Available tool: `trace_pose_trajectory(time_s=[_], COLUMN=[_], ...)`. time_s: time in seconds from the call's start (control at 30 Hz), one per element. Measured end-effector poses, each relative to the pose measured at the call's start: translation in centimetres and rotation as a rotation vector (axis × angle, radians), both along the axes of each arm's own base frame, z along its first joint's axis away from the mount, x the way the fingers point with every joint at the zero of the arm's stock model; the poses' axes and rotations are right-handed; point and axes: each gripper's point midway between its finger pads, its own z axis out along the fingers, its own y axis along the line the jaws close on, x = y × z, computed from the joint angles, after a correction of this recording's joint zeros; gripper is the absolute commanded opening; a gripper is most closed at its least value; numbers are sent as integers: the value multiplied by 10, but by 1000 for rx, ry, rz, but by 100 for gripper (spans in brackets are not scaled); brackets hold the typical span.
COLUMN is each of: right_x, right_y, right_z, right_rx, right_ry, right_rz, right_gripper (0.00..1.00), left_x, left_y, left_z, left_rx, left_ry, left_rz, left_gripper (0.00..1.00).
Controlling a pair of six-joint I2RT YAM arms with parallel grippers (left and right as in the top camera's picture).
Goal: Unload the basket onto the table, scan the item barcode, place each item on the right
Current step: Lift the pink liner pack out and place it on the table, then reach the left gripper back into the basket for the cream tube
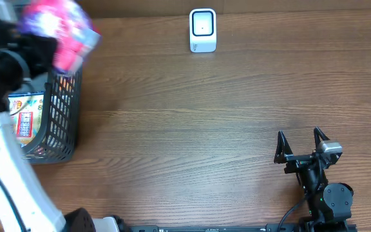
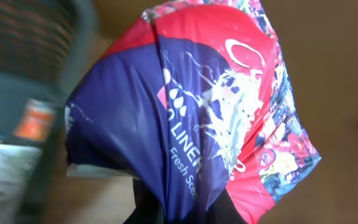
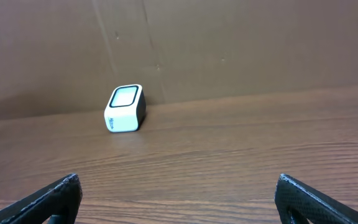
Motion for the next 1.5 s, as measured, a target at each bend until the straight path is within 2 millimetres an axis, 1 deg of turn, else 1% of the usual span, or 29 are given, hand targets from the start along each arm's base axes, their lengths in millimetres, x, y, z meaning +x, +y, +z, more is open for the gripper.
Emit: trace_pose_trajectory(time_s=[0.13, 0.17, 0.23, 0.33, 0.37, 0.5, 0.53, 0.6, 0.7, 0.77, 0.8, 0.83, 0.87, 0.9, 0.93, 0.97, 1.03, 1.1, 1.13, 1.17, 1.2, 1.23, 1.27, 1.3, 1.37, 1.4, 1.43, 1.47, 1.5], right_x=[0, 0, 0, 0, 0, 0, 0, 0, 0, 0, 0, 0, 0, 0, 0, 0, 0, 0, 0, 0, 0, 0, 0, 0, 0, 0, 0, 0, 0], right_y=[0, 0, 0, 0, 0, 0, 0, 0, 0, 0, 0, 0, 0, 0, 0, 0, 0, 0, 0, 0, 0, 0, 0, 0, 0, 0, 0, 0, 0], right_z=[0, 0, 0, 0, 0, 0, 0, 0, 0, 0, 0, 0, 0, 0, 0, 0, 0, 0, 0, 0, 0, 0, 0, 0, 0, 0, 0, 0, 0], right_rx=[0, 0, 0, 0, 0, 0, 0, 0, 0, 0, 0, 0, 0, 0, 0, 0, 0, 0, 0, 0, 0, 0, 0, 0, 0, 0, 0, 0, 0], right_ry=[1, 0, 1, 0, 1, 1, 0, 0, 1, 0, 0, 1, 0, 0, 1, 1, 1, 0, 1, 1, 0, 1, 1, 1, 1, 1, 1, 0, 1], right_rz=[0, 0, -1, 0, 0, 0, 0, -1, 0, 0, 0, -1, 0, 0, -1, 0, 0, 0, -1, 0, 0, 0, 0, 0, 0, 0, 0, 0, 0], right_gripper=[100, 100, 100, 100, 100, 100, 100, 100, 100, 100, 100, 100, 100, 100, 100, 100, 100, 100, 100, 100, 100, 100, 100, 100, 100, 100, 100, 100, 100], left_x=[11, 14, 19, 23, 24, 20, 17, 9, 2, -2, -3, -5, -7, -9, -10, -11, -15, -15, -12, -4, 3, 15, 26, 38, 49, 51, 47, 40, 29], left_y=[-43, -57, -84, -138, -153, -217, -229, -251, -270, -282, -285, -287, -289, -291, -291, -290, -283, -273, -268, -258, -252, -243, -232, -214, -173, -141, -109, -76, -42], left_z=[-59, -74, -96, -133, -144, -201, -214, -252, -292, -320, -330, -339, -345, -352, -354, -355, -351, -337, -324, -299, -279, -248, -212, -165, -84, -37, 0, 31, 57], left_rx=[13, 17, 28, 53, 58, 75, 78, 106, 150, 175, 180, 183, 188, 183, 186, 187, 202, 227, 244, 271, 286, 305, 321, 331, 336, 339, 341, 344, 350], left_ry=[123, 142, 154, 156, 155, 181, 201, 277, 358, 407, 429, 449, 463, 483, 492, 502, 537, 566, 566, 546, 517, 457, 387, 291, 122, 21, -55, -114, -160], left_rz=[-193, -247, -335, -486, -520, -667, -690, -719, -734, -749, -748, -748, -753, -747, -740, -737, -722, -692, -673, -636, -612, -573, -526, -462, -330, -233, -140, -43, 61], left_gripper=[4, 4, 4, 4, 4, 4, 4, 4, 4, 29, 39, 43, 60, 74, 91, 100, 100, 100, 100, 100, 100, 100, 100, 100, 100, 99, 100, 100, 100])
